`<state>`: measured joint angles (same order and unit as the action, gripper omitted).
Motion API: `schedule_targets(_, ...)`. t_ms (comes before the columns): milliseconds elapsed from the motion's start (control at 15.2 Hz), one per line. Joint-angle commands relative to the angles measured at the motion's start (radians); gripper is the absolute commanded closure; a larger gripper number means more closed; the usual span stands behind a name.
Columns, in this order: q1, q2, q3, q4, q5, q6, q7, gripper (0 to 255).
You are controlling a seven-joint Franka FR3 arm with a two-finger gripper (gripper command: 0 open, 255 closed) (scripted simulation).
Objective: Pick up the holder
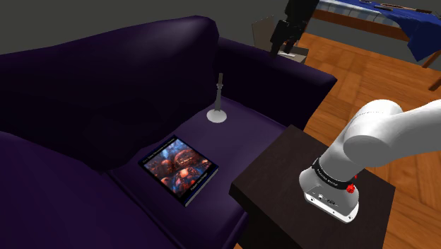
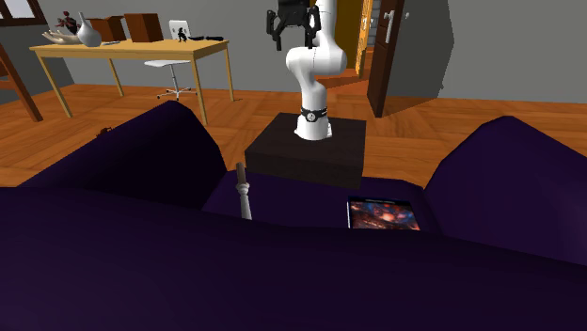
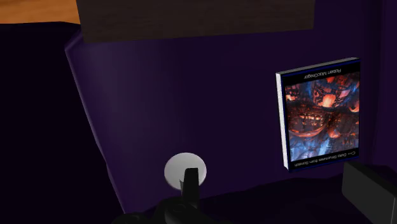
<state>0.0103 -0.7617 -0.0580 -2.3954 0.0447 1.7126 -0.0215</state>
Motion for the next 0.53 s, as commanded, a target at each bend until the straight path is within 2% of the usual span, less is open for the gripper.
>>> schedule_targets(0,0.0,0.0,0.0,0.0,0.0,0.0,0.0,0)
schedule_targets(462,-0.003,0.303,-0.001,0.109,-0.006,0.123,0.016,0)
